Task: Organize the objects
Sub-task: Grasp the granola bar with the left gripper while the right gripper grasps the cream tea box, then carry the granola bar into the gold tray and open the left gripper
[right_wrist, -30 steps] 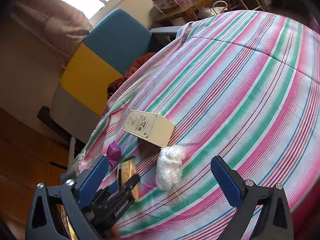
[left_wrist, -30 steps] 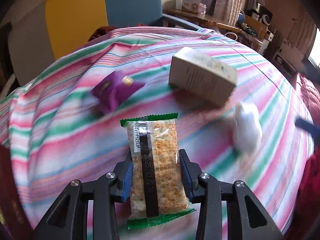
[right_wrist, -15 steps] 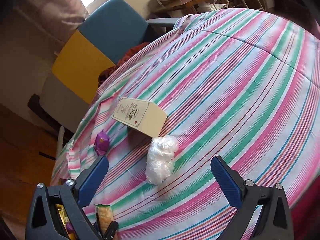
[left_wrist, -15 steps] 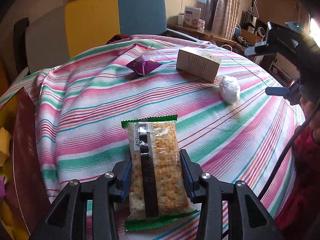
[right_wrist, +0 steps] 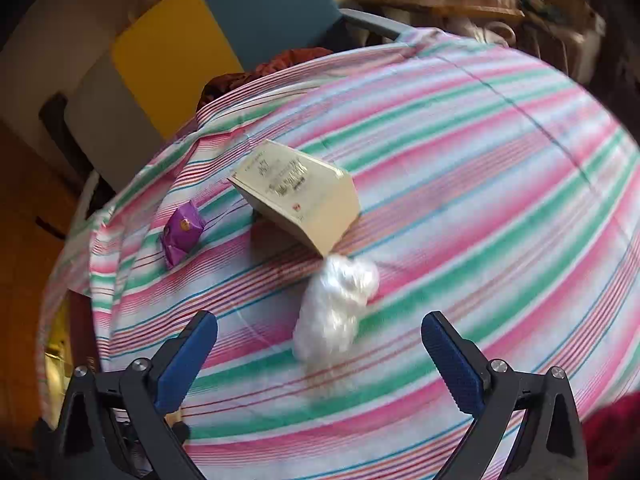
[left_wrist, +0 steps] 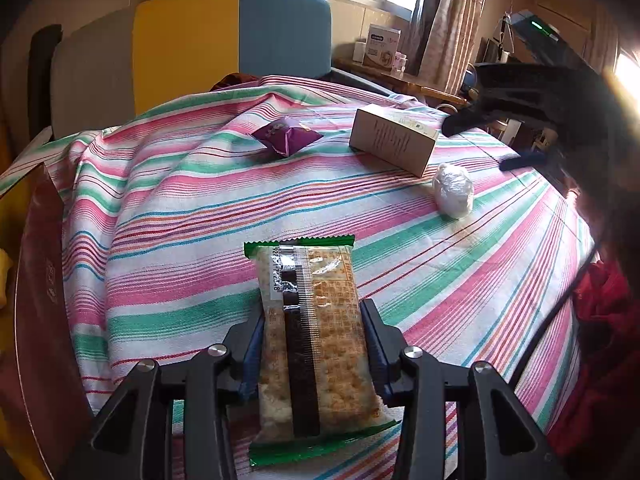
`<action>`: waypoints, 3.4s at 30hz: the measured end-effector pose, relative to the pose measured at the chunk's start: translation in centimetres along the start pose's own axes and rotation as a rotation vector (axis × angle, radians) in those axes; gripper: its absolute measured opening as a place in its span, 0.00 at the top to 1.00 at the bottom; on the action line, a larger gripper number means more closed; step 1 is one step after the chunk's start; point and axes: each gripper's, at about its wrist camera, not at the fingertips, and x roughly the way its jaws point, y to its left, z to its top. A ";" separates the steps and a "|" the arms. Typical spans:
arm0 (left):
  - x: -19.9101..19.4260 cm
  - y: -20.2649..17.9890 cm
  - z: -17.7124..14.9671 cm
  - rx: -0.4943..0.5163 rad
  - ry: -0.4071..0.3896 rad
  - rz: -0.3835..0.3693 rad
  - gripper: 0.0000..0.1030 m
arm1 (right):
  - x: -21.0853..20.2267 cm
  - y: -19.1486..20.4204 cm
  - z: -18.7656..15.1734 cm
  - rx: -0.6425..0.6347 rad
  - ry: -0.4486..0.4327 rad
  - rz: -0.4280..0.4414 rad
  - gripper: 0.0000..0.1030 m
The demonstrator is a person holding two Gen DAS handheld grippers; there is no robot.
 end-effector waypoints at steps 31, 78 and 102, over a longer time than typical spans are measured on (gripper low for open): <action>0.3 0.6 0.0 -0.010 -0.005 -0.014 0.56 | 4.6 8.1 -2.7 -0.411 0.190 0.022 0.50; 0.3 -0.3 -0.3 0.038 0.008 0.048 0.56 | 4.9 7.5 -5.7 -0.441 0.153 0.066 0.47; -7.5 0.9 1.2 -0.062 -0.057 -0.009 0.76 | 4.5 8.0 -6.5 -0.512 0.123 0.068 0.33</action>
